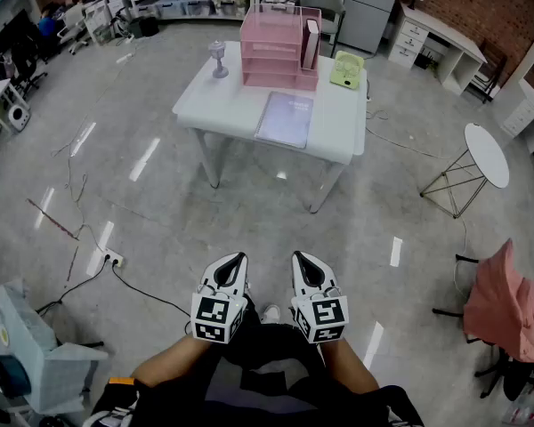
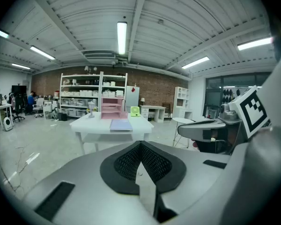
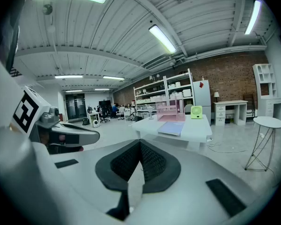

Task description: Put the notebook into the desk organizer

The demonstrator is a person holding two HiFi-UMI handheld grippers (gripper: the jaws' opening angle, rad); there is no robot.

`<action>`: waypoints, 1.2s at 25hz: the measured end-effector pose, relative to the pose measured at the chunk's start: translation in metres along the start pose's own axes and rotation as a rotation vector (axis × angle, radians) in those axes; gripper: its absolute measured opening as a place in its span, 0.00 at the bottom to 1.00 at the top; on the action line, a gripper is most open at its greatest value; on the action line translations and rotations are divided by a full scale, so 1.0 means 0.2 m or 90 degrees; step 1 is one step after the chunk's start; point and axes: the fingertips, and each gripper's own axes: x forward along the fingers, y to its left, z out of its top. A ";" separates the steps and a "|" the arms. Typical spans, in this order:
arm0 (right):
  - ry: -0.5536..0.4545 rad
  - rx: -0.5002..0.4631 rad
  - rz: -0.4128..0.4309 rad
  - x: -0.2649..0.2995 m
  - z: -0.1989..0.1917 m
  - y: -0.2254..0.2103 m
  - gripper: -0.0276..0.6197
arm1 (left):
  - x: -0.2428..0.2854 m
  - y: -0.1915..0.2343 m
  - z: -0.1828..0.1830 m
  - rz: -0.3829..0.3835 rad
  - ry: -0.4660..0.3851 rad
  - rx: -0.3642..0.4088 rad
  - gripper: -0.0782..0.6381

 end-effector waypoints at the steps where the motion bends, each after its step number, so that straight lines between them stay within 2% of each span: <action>1: 0.000 0.000 0.000 0.00 0.00 0.00 0.07 | 0.00 0.00 0.00 0.000 0.000 0.000 0.12; 13: -0.005 0.004 -0.016 0.10 0.04 -0.03 0.07 | 0.08 0.08 0.04 -0.009 -0.001 0.007 0.12; 23: -0.008 0.036 -0.045 0.37 0.15 -0.14 0.07 | 0.31 0.28 0.17 -0.042 -0.005 0.013 0.12; 30: -0.013 0.038 -0.082 0.62 0.30 -0.21 0.07 | 0.49 0.52 0.33 -0.043 -0.014 0.026 0.12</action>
